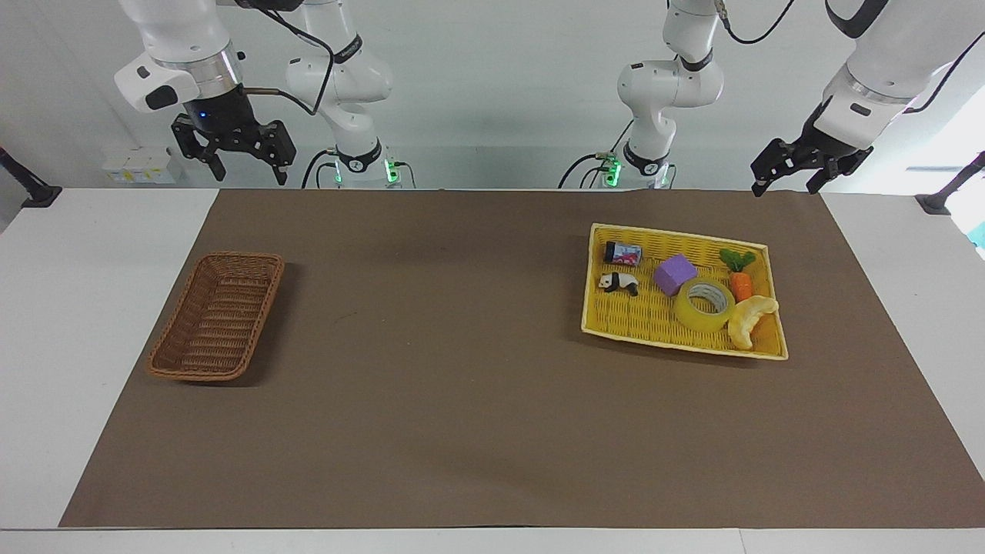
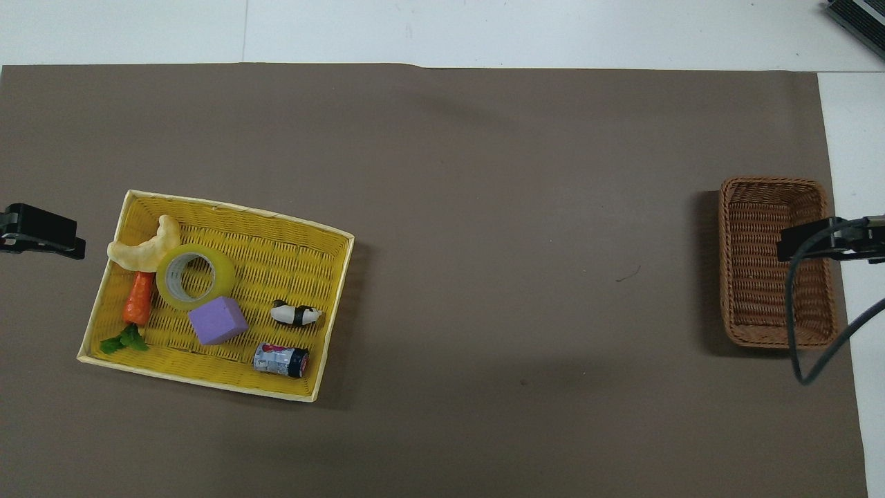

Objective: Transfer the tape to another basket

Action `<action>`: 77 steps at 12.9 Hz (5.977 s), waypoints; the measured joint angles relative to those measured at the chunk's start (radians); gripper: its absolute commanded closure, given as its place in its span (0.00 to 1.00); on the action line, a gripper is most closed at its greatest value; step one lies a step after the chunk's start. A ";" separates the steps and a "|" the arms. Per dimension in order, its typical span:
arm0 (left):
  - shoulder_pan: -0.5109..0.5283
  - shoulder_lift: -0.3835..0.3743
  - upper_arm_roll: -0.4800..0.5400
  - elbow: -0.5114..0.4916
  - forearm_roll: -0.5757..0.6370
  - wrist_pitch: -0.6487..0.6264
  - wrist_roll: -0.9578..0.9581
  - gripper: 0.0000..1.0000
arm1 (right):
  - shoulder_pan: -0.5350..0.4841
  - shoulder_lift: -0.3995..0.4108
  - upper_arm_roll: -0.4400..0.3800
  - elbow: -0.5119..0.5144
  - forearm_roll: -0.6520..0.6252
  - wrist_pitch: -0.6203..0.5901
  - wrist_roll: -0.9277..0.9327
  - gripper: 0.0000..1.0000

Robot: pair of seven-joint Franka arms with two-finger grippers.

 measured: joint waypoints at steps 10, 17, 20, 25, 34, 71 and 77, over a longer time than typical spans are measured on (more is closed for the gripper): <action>0.000 -0.005 0.001 0.002 -0.001 -0.001 0.020 0.00 | 0.000 0.000 0.000 -0.003 0.000 0.000 0.000 0.00; -0.001 -0.016 -0.003 -0.078 -0.001 0.070 0.022 0.00 | 0.000 0.000 0.000 -0.005 0.004 0.000 0.000 0.00; 0.000 -0.030 -0.003 -0.155 -0.001 0.134 0.022 0.00 | 0.000 0.000 0.000 -0.006 0.022 0.000 0.000 0.00; 0.000 -0.049 -0.002 -0.277 -0.001 0.246 0.022 0.00 | 0.000 -0.001 0.000 -0.010 0.031 0.000 0.000 0.00; 0.001 -0.056 0.003 -0.432 -0.001 0.420 0.015 0.00 | 0.000 -0.002 0.000 -0.011 0.031 0.000 0.000 0.00; 0.047 0.152 -0.016 -0.403 -0.001 0.558 -0.099 1.00 | -0.003 -0.003 0.000 -0.013 0.031 0.000 0.000 0.00; 0.044 0.153 -0.026 -0.382 -0.001 0.512 -0.021 1.00 | -0.001 -0.003 0.001 -0.023 0.113 0.019 0.000 0.00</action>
